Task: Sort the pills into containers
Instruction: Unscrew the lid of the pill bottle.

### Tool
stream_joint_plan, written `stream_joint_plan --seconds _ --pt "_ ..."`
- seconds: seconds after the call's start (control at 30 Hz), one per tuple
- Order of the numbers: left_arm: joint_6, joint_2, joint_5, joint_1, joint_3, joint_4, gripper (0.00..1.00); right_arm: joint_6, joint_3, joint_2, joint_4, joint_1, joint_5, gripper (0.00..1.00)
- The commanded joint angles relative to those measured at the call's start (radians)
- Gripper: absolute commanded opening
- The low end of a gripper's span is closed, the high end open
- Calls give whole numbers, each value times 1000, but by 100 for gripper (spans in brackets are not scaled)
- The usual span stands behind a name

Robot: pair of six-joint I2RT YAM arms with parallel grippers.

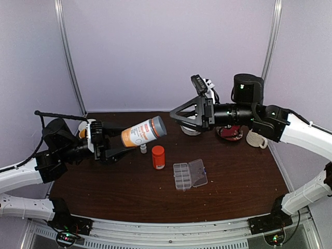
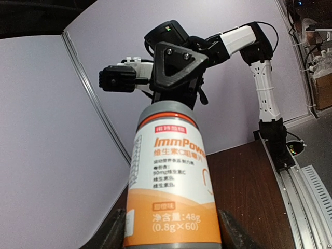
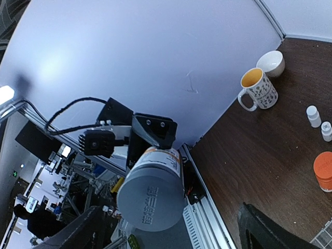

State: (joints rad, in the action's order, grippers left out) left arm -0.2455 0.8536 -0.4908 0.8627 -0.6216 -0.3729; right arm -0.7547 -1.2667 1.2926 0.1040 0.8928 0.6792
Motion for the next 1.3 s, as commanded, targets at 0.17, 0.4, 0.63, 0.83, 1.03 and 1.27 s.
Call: stream_joint_plan --seconds 0.17,0.4,0.63,0.83,1.03,1.27 --pt "-30 4 -22 11 -32 -40 0 112 -90 71 107 62 40 89" --pt "-33 4 -26 12 -30 -39 0 82 -66 59 28 65 59 90" --pt "-34 6 -28 13 -30 -40 0 93 -71 57 35 67 74 83" --pt "-32 10 -21 15 -35 -38 0 128 -103 81 91 83 78 80" --pt "-31 13 -21 15 -36 -27 0 152 -122 91 120 95 76 79" --pt "-31 13 -20 16 -36 -25 0 180 -136 97 172 103 54 76"
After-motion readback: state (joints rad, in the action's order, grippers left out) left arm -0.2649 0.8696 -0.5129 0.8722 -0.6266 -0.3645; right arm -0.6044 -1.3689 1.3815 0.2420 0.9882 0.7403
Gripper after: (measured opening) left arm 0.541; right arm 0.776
